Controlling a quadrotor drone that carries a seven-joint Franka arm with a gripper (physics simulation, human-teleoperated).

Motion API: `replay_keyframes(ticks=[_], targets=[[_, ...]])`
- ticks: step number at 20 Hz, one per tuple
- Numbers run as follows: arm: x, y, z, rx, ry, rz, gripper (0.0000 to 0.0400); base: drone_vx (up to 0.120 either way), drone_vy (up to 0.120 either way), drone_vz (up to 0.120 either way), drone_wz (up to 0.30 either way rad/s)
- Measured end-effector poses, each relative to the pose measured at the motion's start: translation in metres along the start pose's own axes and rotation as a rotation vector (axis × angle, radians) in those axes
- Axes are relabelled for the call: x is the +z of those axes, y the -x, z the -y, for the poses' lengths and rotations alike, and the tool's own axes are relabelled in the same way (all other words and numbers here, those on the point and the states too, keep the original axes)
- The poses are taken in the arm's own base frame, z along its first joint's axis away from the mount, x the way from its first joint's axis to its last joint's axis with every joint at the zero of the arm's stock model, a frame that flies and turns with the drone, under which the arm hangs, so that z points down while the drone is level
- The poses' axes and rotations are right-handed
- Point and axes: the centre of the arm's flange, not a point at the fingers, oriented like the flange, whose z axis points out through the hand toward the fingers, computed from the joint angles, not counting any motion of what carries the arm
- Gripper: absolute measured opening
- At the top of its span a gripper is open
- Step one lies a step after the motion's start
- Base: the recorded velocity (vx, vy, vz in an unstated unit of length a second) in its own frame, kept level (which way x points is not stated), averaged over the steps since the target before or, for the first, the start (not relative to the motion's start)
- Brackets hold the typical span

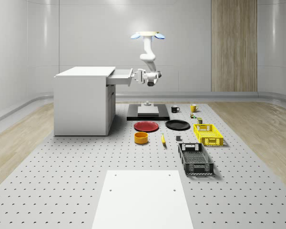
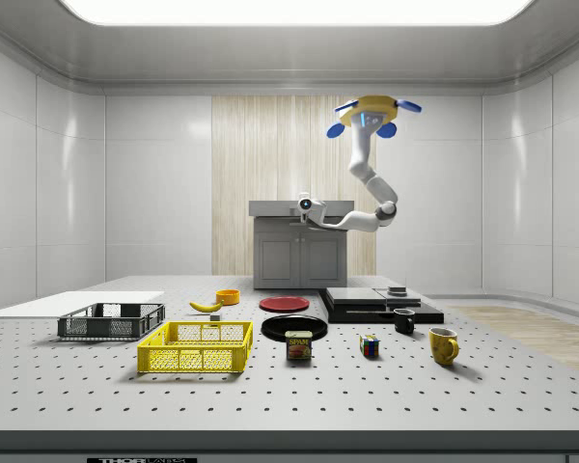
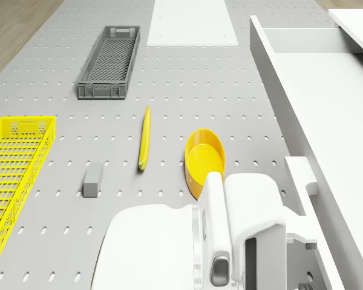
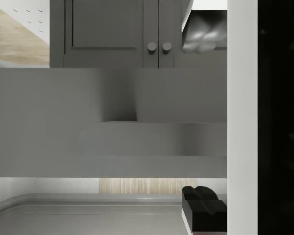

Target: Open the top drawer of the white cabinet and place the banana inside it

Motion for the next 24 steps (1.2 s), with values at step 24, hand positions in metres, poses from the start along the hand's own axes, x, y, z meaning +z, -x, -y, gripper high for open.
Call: replay_keyframes(ticks=[24], targets=[[-0.0001,0.0000,0.0000,0.000,0.000,0.000,0.0400,0.110,0.108,0.000,0.000]])
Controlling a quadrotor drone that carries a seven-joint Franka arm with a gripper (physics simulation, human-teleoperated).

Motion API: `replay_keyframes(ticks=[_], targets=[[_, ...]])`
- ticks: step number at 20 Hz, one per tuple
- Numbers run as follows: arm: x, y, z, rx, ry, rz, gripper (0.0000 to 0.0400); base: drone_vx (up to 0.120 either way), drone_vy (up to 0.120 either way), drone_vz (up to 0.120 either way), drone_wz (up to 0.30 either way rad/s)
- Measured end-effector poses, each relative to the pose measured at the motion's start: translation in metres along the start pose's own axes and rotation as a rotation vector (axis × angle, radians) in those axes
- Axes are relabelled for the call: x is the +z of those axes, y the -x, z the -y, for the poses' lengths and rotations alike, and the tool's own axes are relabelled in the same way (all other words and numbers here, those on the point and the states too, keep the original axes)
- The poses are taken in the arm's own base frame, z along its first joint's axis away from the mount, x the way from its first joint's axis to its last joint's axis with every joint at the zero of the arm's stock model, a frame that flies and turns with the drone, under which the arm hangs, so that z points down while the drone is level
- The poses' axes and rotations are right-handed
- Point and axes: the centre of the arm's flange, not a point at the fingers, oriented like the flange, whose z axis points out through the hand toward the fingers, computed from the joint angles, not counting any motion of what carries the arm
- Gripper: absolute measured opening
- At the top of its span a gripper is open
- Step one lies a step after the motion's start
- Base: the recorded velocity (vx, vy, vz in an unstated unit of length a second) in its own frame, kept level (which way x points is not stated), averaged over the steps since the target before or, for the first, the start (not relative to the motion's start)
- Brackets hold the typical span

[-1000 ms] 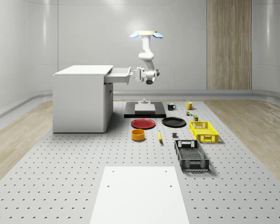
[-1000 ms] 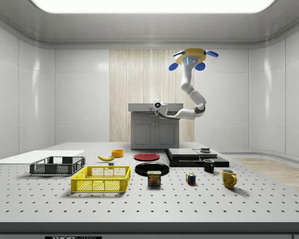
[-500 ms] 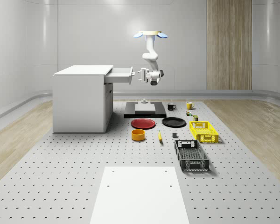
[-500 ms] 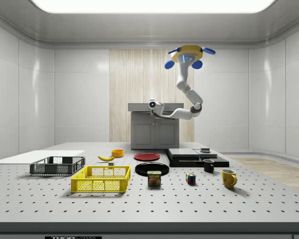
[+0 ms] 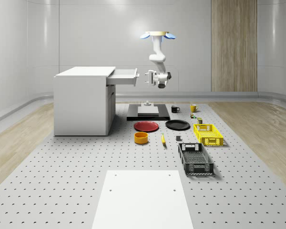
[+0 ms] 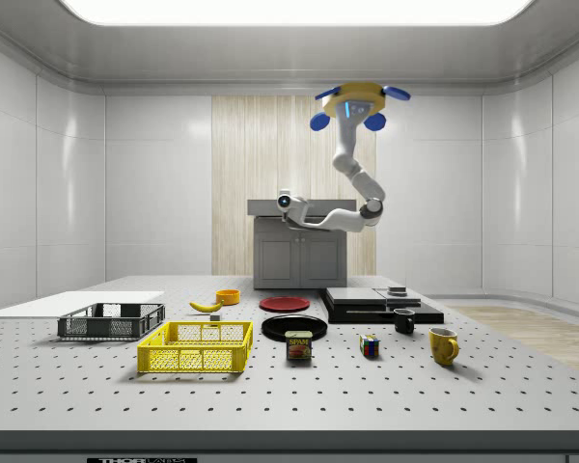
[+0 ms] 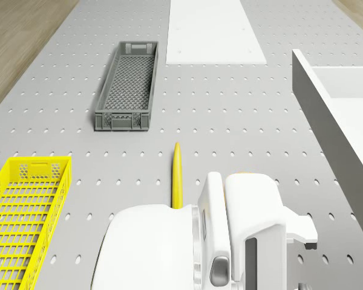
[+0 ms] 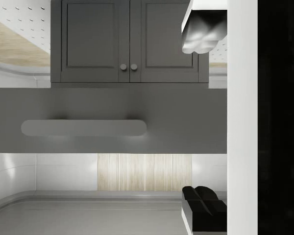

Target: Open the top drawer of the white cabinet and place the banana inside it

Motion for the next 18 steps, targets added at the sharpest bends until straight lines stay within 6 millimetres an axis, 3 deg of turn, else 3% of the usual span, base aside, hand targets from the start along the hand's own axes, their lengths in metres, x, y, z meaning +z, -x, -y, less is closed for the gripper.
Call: replay_keyframes(ticks=[5,18], targets=[[0.0000,0.0000,0.0000,0.000,0.000,0.000,0.0400,0.120,0.000,0.000,0.000],[0.0000,0.0000,0.0000,0.000,0.000,0.000,0.0400,0.120,0.105,0.000,0.000]])
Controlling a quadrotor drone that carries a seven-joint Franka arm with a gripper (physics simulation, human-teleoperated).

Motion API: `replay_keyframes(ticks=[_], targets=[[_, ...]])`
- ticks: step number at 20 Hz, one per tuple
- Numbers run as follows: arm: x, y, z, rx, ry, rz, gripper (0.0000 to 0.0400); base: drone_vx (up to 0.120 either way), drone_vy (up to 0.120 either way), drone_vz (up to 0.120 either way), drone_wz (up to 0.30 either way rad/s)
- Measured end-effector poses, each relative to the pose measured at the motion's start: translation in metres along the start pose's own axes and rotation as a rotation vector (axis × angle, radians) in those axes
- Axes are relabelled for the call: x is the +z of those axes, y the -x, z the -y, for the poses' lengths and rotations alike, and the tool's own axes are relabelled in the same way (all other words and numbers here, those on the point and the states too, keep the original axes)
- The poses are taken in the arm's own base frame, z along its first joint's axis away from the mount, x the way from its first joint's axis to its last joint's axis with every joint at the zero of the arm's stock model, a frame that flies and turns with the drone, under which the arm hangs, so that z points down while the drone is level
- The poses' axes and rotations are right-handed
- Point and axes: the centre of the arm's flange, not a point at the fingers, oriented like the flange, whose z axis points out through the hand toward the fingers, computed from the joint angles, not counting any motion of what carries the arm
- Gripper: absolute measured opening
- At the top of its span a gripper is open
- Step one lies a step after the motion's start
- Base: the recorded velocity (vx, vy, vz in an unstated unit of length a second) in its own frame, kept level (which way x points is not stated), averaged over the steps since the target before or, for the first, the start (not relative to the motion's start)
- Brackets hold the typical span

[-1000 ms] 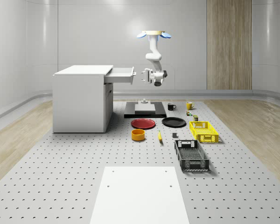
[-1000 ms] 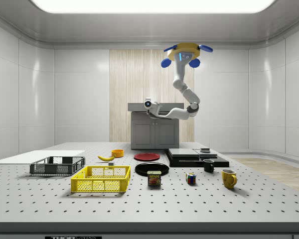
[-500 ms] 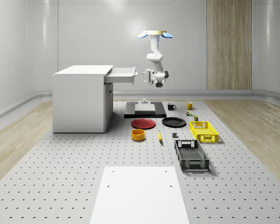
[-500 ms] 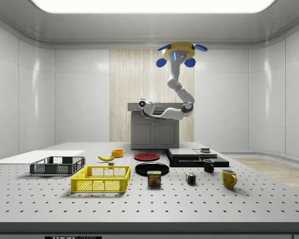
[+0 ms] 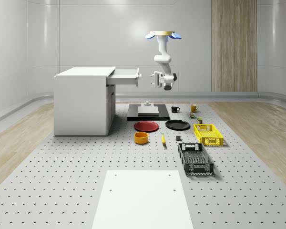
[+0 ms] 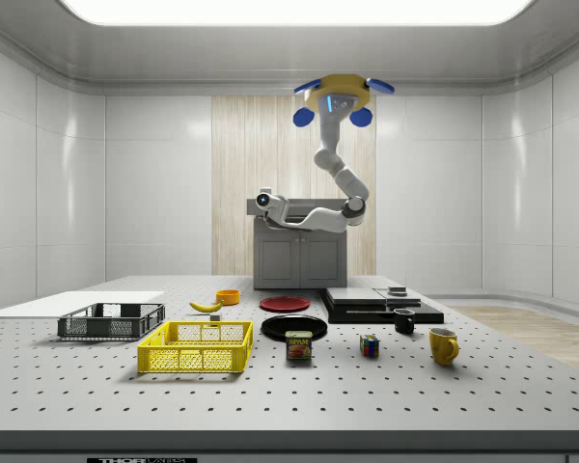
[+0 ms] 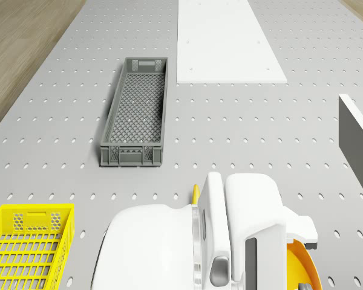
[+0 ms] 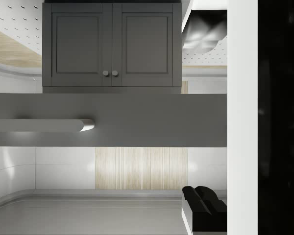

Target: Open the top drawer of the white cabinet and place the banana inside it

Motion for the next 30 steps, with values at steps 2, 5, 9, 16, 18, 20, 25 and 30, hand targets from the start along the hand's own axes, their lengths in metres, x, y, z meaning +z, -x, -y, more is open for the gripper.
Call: replay_keyframes(ticks=[2,5,9,16,18,20,25,30], targets=[[-0.006,0.001,-0.006,0.012,-0.134,0.133,0.0400,0.120,0.000,0.000,0.000],[0.018,-0.035,-0.040,0.010,-0.463,0.477,0.0400,0.120,0.000,0.000,0.000],[0.055,-0.059,-0.061,0.009,-0.774,0.792,0.0400,0.120,0.000,-0.090,0.000],[0.088,-0.068,-0.070,0.008,-1.012,1.023,0.0400,0.120,0.000,-0.120,0.000],[0.092,-0.069,-0.071,0.007,-1.041,1.050,0.0400,0.120,0.000,-0.120,0.000],[0.095,-0.069,-0.071,0.007,-1.061,1.069,0.0400,0.000,0.060,-0.120,0.000],[0.099,-0.070,-0.071,0.006,-1.089,1.095,0.0400,0.000,0.120,-0.120,0.000],[0.100,-0.070,-0.071,0.005,-1.101,1.106,0.0400,0.000,0.120,-0.120,0.000]])
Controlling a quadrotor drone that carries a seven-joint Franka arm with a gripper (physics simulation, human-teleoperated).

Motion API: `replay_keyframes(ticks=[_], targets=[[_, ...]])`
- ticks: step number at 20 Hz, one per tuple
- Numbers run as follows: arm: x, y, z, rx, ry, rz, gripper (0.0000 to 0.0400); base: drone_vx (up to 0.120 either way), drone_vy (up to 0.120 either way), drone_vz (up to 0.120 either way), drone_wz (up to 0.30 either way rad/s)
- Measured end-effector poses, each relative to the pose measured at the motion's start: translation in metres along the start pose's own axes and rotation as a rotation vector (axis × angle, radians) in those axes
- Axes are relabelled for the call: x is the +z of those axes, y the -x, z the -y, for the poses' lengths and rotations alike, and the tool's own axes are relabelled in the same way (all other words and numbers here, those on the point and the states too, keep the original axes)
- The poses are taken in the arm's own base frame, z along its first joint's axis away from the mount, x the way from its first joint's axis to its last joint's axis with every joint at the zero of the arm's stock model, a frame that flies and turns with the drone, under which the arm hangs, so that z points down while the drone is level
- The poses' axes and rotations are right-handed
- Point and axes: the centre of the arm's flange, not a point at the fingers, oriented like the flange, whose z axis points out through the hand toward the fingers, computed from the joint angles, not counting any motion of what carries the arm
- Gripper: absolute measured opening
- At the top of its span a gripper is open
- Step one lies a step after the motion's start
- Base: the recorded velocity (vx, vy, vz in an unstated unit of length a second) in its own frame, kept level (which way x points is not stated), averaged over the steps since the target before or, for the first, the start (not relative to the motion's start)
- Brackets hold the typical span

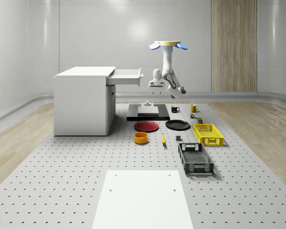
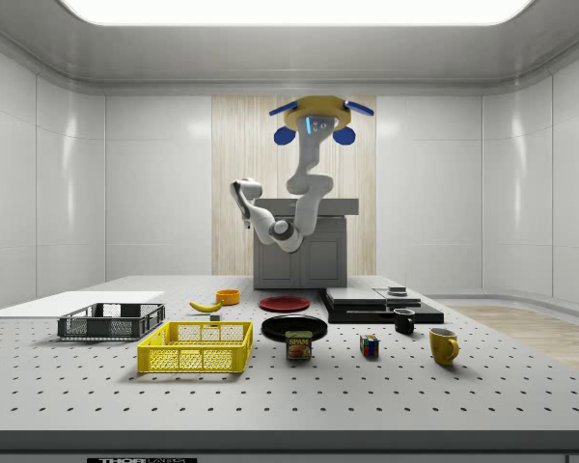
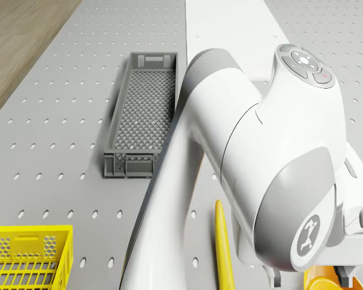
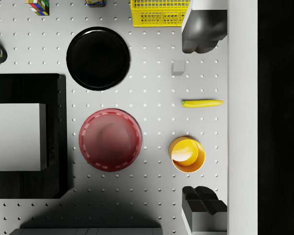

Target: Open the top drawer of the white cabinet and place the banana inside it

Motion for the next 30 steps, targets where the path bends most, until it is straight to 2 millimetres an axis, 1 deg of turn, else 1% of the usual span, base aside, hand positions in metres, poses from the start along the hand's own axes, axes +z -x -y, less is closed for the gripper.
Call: replay_keyframes(ticks=[2,16,28,30], targets=[[-0.0001,-0.0002,-0.0001,0.000,-0.002,0.002,0.0400,0.060,0.000,-0.120,0.000],[-0.0003,-0.0006,-0.0001,-0.002,-0.007,0.007,0.0400,0.120,0.000,0.000,0.000],[-0.0003,-0.0006,0.0002,-0.004,-0.007,0.007,0.0400,0.120,0.000,-0.117,0.000],[-0.0003,-0.0006,0.0002,-0.004,-0.007,0.007,0.0400,0.120,0.000,-0.020,0.000]])
